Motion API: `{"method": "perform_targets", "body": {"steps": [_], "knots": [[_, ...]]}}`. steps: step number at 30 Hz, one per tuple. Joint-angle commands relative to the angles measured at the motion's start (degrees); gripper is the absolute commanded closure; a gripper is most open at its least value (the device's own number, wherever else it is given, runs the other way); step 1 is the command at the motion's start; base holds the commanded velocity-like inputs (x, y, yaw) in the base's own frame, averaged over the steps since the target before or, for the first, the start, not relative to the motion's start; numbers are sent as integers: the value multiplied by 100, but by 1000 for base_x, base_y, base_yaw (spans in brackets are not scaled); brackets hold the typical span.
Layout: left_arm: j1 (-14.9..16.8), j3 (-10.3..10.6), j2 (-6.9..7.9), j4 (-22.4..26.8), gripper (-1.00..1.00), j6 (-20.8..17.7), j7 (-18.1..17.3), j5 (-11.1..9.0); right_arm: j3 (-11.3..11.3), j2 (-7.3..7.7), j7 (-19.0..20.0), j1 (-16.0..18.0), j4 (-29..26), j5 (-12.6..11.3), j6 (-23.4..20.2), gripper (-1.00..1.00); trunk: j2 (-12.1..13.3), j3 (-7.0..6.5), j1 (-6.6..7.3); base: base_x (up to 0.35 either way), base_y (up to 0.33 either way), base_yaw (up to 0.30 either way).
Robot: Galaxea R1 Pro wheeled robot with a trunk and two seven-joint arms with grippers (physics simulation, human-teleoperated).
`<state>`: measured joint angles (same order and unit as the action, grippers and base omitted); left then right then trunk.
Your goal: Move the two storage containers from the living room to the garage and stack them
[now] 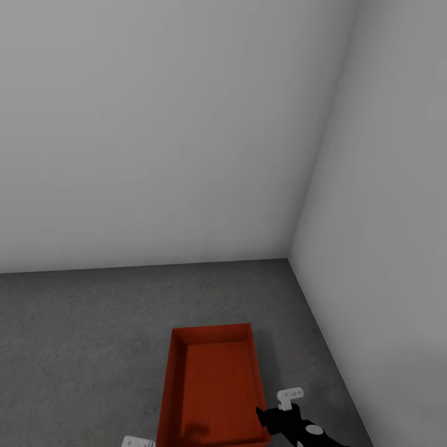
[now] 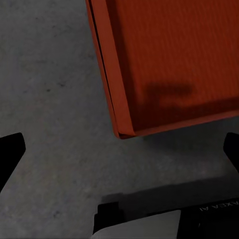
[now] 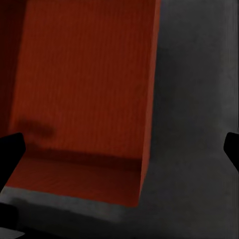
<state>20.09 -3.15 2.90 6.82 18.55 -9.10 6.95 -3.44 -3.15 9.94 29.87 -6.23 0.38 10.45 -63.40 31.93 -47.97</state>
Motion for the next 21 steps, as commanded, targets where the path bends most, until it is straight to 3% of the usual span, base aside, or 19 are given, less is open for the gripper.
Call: {"method": "perform_targets", "body": {"steps": [1, 5, 7, 12, 16, 21], "knots": [[3, -37, 0, -4, -100, 21, -14, 60, -20, 4, -23, 3, 6, -1, 22, -100, -3, 5, 0, 0, 0, 0], [3, -37, 1, -5, -100, 21, -19, 67, 51, 6, -382, 2, 7, -31, 20, -100, -3, 5, 0, 0, 0, 0], [3, -35, 1, -5, -100, 24, -20, 68, 69, -27, -1120, -4, 78, -43, 22, -100, -3, 5, 0, 0, 0, 0], [3, -36, 0, -5, -100, 25, -21, 69, 71, -83, -1924, -7, 200, -53, 20, -100, -3, 5, 0, 0, 0, 0], [3, -36, 0, -5, -100, 26, -21, 69, 77, -116, -2217, -8, 242, -59, 18, -100, -3, 5, 0, 0, 0, 0], [3, -37, 0, -5, -100, 26, -21, 70, 86, -111, -2187, -8, 250, -68, 30, -100, -3, 5, 0, 0, 0, 0]]}}
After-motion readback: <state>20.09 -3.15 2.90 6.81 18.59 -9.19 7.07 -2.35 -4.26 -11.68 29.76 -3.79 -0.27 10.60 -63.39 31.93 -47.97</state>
